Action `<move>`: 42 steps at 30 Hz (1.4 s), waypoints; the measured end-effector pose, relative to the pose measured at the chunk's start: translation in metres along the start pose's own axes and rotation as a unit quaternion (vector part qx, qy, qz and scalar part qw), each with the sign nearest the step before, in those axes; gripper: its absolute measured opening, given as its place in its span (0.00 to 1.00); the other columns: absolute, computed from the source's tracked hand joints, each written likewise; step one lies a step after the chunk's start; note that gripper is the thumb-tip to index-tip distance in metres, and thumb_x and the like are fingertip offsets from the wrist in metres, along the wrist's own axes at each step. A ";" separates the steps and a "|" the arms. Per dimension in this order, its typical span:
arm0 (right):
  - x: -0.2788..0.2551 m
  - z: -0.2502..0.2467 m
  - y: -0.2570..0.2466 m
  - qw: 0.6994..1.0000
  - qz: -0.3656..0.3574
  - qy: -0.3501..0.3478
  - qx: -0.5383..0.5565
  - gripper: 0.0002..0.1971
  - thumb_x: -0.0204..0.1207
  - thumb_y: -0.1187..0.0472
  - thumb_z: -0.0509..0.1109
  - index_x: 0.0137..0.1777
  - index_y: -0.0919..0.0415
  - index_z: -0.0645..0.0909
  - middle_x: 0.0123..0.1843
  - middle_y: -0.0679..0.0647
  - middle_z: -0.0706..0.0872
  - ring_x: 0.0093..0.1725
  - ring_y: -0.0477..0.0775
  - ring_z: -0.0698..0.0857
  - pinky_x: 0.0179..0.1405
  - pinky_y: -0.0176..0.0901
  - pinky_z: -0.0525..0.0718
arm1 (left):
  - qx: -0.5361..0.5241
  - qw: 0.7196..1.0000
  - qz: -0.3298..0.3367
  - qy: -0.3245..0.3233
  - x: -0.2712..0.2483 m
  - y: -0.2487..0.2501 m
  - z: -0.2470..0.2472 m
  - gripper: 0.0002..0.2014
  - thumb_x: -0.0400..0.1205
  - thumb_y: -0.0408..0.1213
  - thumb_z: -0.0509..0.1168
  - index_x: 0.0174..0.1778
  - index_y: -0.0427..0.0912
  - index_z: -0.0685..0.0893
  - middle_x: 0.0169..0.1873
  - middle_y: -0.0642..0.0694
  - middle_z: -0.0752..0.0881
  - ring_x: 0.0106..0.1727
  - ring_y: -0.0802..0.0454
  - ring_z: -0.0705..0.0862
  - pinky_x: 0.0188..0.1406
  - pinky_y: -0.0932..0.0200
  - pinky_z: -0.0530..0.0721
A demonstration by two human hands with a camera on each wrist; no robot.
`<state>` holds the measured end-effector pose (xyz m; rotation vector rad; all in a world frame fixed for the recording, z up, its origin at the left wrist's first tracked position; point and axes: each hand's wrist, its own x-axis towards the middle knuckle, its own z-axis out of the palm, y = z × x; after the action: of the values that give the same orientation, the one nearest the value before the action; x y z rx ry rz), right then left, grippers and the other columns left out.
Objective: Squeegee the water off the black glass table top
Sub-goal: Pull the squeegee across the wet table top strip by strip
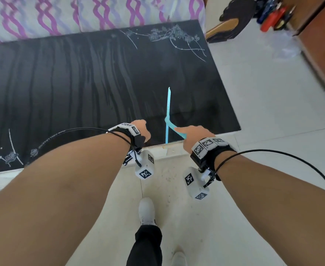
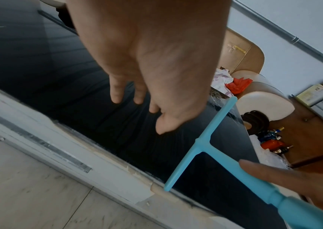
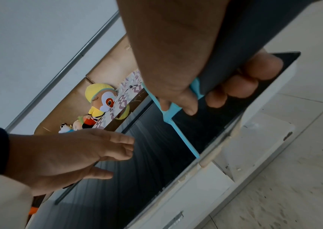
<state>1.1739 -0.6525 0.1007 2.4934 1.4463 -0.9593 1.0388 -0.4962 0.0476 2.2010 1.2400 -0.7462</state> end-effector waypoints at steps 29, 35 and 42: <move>0.372 -0.093 -0.012 0.945 0.003 0.189 0.268 0.27 0.87 0.52 0.55 0.83 0.30 0.54 0.41 0.57 0.86 0.42 0.62 0.85 0.52 0.55 0.85 | -0.106 0.973 -0.011 0.205 0.316 0.003 -0.176 0.29 0.82 0.38 0.59 0.81 0.47 0.63 0.73 0.44 0.73 0.74 0.40 0.71 0.71 0.43 0.74; 0.456 -0.086 -0.010 0.927 -0.035 0.214 0.305 0.26 0.88 0.51 0.52 0.84 0.32 0.52 0.38 0.55 0.84 0.39 0.60 0.83 0.53 0.54 0.83 | -0.076 0.963 -0.044 0.254 0.391 -0.005 -0.181 0.27 0.82 0.38 0.59 0.79 0.51 0.66 0.77 0.49 0.70 0.77 0.44 0.69 0.71 0.40 0.71; 0.528 -0.090 -0.017 0.914 -0.044 0.202 0.349 0.27 0.88 0.52 0.50 0.84 0.35 0.49 0.42 0.58 0.85 0.40 0.69 0.87 0.45 0.65 0.88 | -0.020 0.970 -0.051 0.238 0.451 -0.014 -0.200 0.32 0.82 0.51 0.62 0.82 0.49 0.59 0.80 0.48 0.62 0.79 0.40 0.62 0.69 0.32 0.71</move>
<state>1.3865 -0.2150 -0.1233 3.3317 1.5259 -1.1957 1.2651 -0.0881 -0.1132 2.3756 1.5869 -0.2232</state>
